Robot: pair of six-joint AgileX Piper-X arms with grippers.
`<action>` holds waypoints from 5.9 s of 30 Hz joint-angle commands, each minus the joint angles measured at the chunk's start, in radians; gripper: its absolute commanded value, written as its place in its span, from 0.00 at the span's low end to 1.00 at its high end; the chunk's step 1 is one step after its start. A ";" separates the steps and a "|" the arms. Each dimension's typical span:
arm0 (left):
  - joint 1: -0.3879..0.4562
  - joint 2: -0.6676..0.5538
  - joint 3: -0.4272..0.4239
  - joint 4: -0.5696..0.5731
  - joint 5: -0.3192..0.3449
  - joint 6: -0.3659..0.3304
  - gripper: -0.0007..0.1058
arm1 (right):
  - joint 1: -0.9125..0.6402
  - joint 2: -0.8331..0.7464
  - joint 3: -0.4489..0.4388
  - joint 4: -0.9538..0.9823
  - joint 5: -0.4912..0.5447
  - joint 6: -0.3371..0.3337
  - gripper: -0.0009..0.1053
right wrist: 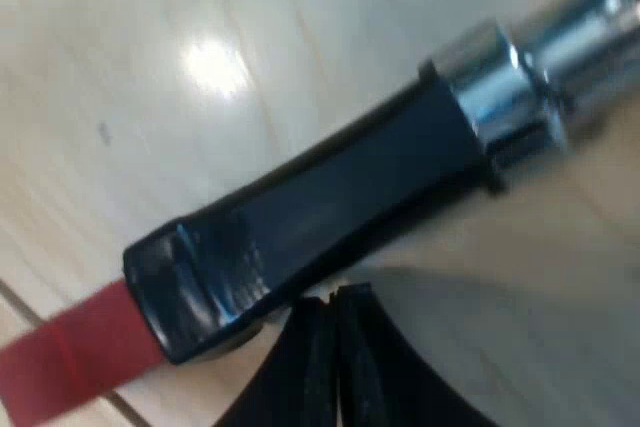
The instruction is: Put the handle in the coffee machine
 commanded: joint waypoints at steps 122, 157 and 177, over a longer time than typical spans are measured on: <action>-0.005 -0.001 0.057 -0.229 -0.101 -0.037 0.66 | -0.191 -0.215 -0.104 0.265 0.144 -0.374 0.83; -0.005 -0.001 0.057 -0.229 -0.101 -0.037 0.66 | -0.199 0.062 -0.224 0.235 0.090 -0.536 0.83; -0.005 -0.001 0.057 -0.229 -0.101 -0.037 0.66 | -0.239 0.069 -0.224 0.235 0.056 -0.532 0.83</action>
